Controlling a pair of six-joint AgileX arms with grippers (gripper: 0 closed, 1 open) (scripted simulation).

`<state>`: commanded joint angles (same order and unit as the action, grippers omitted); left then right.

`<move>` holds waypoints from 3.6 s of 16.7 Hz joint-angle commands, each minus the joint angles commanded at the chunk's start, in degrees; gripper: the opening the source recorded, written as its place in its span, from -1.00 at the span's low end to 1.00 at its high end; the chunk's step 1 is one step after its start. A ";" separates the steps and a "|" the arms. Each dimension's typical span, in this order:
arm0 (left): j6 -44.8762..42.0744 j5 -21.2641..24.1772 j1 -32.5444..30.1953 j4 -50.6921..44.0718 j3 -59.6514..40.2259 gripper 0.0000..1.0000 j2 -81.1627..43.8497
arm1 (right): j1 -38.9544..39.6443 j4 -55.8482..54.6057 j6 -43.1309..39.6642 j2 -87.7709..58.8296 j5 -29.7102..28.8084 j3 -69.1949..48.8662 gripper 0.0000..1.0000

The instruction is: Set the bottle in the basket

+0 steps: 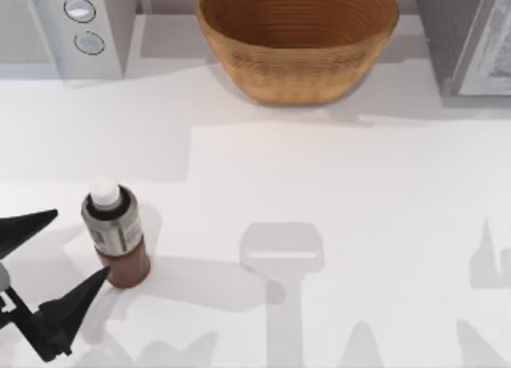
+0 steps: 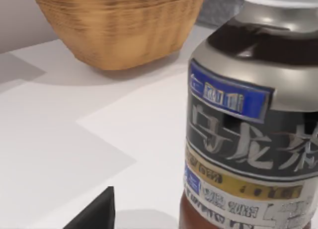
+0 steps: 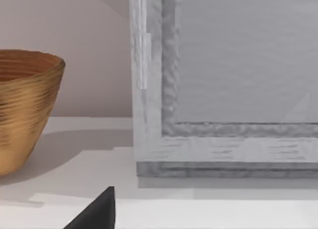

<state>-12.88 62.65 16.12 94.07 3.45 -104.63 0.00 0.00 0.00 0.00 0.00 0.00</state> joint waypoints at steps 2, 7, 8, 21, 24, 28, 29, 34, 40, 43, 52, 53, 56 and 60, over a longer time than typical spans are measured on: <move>0.05 -0.10 -0.40 -0.16 -0.57 1.00 -0.05 | 0.00 0.00 0.00 0.00 0.00 0.00 1.00; 2.36 -5.33 -5.50 1.35 -3.18 1.00 -2.43 | 0.00 0.00 0.00 0.00 0.00 0.00 1.00; 3.09 -7.33 -7.54 1.88 -4.16 1.00 -3.32 | 0.00 0.00 0.00 0.00 0.00 0.00 1.00; 6.37 -19.50 -20.01 4.47 -9.64 0.70 -8.71 | 0.00 0.00 0.00 0.00 0.00 0.00 1.00; 6.37 -19.50 -20.01 4.47 -9.64 0.25 -8.71 | 0.00 0.00 0.00 0.00 0.00 0.00 1.00; 6.37 -19.50 -20.01 4.47 -9.64 -0.36 -8.71 | 0.00 0.00 0.00 0.00 0.00 0.00 1.00; 6.37 -19.50 -20.01 4.47 -9.64 -0.51 -8.71 | 0.00 0.00 0.00 0.00 0.00 0.00 1.00; 6.37 -19.50 -20.01 4.47 -9.64 -1.00 -8.71 | 0.00 0.00 0.00 0.00 0.00 0.00 1.00; 6.37 -19.50 -20.01 4.47 -9.64 -1.00 -8.71 | 0.00 0.00 0.00 0.00 0.00 0.00 1.00; 6.10 -19.39 -19.82 3.96 -9.58 -1.00 -8.58 | 0.00 0.00 0.00 0.00 0.00 0.00 1.00; -8.86 -12.19 -10.36 -23.78 -12.29 -1.00 -1.95 | 0.00 0.00 0.00 0.00 0.00 0.00 1.00; -11.83 -10.78 -8.76 -28.95 -12.88 -1.00 -0.62 | 0.00 0.00 0.00 0.00 0.00 0.00 1.00; -21.81 -6.21 -3.63 -45.99 -14.88 -1.00 3.78 | 0.00 0.00 0.00 0.00 0.00 0.00 1.00; -37.08 0.29 3.69 -71.42 -17.99 -1.00 10.42 | 0.00 0.00 0.00 0.00 0.00 0.00 1.00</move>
<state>-49.96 62.93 19.81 22.65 -14.54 -94.21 0.00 0.00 0.00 0.00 0.00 0.00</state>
